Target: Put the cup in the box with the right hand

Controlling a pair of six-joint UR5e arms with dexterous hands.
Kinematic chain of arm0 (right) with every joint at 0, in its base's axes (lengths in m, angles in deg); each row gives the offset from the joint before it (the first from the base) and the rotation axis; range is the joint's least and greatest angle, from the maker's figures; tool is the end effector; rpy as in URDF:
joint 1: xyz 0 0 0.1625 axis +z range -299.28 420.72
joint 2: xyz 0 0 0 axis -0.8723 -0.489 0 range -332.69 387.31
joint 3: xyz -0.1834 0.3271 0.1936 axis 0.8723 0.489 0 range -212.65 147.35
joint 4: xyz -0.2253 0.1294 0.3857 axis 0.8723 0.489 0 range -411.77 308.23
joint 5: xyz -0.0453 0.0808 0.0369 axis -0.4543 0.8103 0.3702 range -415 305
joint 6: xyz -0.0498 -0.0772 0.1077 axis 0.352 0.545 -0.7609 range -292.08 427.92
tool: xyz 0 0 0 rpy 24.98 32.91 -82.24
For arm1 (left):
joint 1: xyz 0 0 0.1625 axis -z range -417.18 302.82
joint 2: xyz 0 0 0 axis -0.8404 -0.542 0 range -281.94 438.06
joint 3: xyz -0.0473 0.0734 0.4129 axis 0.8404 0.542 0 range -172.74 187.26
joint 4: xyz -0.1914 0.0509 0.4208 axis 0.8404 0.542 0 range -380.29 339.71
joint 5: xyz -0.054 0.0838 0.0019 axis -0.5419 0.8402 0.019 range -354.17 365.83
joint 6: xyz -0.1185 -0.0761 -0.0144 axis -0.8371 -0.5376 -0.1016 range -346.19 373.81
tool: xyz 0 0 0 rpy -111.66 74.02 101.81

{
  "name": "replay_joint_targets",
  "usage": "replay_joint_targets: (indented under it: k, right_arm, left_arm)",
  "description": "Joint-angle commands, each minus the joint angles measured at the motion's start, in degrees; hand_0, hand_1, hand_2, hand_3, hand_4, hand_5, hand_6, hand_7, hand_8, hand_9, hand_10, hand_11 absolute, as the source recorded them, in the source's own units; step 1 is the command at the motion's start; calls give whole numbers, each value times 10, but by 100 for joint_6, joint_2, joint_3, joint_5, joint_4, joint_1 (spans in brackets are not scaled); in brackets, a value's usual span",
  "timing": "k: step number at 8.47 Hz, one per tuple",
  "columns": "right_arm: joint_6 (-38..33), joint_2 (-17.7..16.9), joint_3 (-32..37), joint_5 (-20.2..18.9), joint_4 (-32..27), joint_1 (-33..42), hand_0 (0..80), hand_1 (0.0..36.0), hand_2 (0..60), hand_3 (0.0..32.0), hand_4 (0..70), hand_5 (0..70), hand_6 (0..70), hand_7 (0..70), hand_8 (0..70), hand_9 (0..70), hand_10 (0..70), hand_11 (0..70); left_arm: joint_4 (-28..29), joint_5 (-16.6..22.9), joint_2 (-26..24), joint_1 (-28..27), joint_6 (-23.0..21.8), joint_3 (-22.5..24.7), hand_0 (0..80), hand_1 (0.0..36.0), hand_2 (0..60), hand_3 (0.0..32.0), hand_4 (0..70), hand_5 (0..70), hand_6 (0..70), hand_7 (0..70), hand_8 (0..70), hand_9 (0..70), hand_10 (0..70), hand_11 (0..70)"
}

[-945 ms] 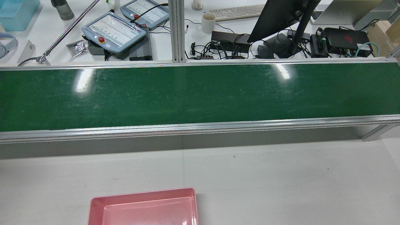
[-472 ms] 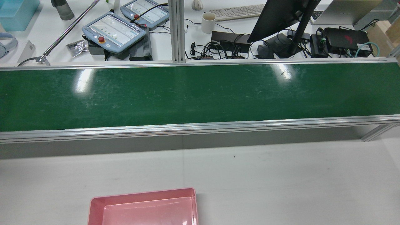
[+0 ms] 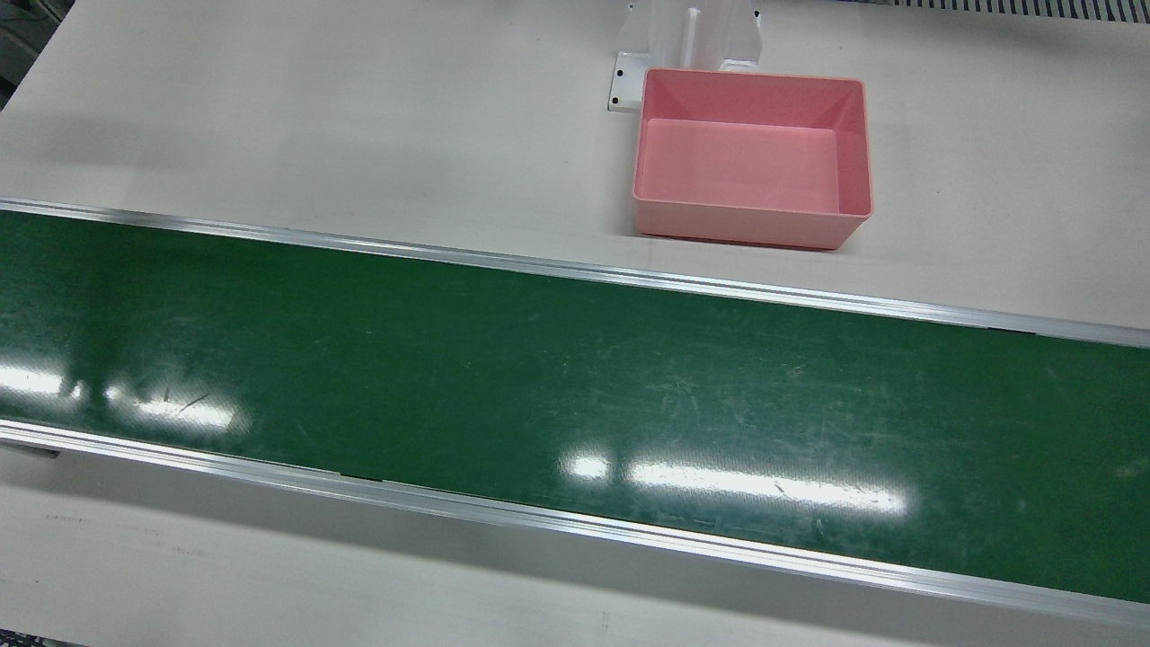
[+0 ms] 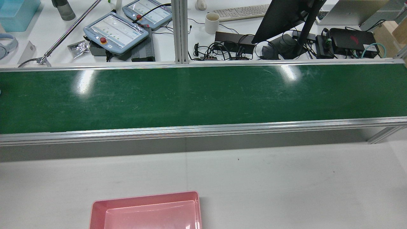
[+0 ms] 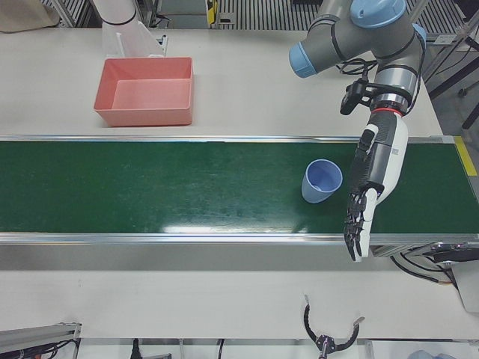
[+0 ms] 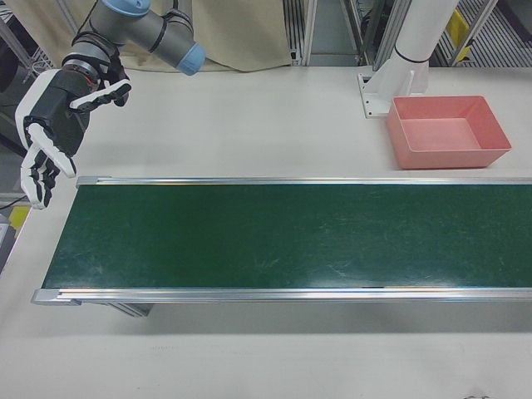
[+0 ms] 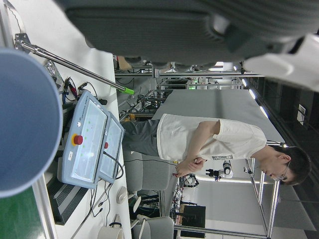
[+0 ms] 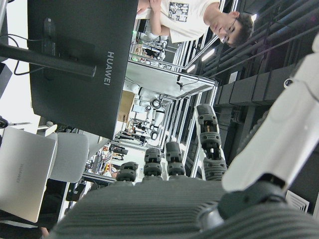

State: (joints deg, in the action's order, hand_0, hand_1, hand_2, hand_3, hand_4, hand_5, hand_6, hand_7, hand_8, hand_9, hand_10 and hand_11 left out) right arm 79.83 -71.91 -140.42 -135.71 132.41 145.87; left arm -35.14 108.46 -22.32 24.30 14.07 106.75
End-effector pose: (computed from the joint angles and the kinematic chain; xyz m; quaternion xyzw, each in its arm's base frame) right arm 0.1116 -0.5313 0.6016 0.0999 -0.7264 0.6788 0.0400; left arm -0.0061 -0.6495 0.5134 -0.1268 0.7257 -0.6632 0.1322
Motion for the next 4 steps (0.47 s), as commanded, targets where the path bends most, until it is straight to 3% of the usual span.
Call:
replay_joint_targets:
  k: [1, 3, 4]
  right_arm:
    - [690, 1207, -760, 1601, 1762, -1737, 456, 0, 0, 0, 290, 25, 51, 231, 81, 122, 44, 66]
    - [716, 1886, -685, 3431, 1928, -3656, 447, 0, 0, 0, 252, 26, 54, 250, 81, 130, 52, 78]
    - [690, 1897, -702, 4030, 1919, -4342, 447, 0, 0, 2, 211, 27, 49, 228, 74, 117, 43, 67]
  left_arm:
    - [-9, 3, 0, 0, 0, 0, 0, 0, 0, 0, 0, 0, 0, 0, 0, 0, 0, 0]
    - [-35, -6, 0, 0, 0, 17, 0, 0, 0, 0, 0, 0, 0, 0, 0, 0, 0, 0]
    - [-27, 3, 0, 0, 0, 26, 0, 0, 0, 0, 0, 0, 0, 0, 0, 0, 0, 0]
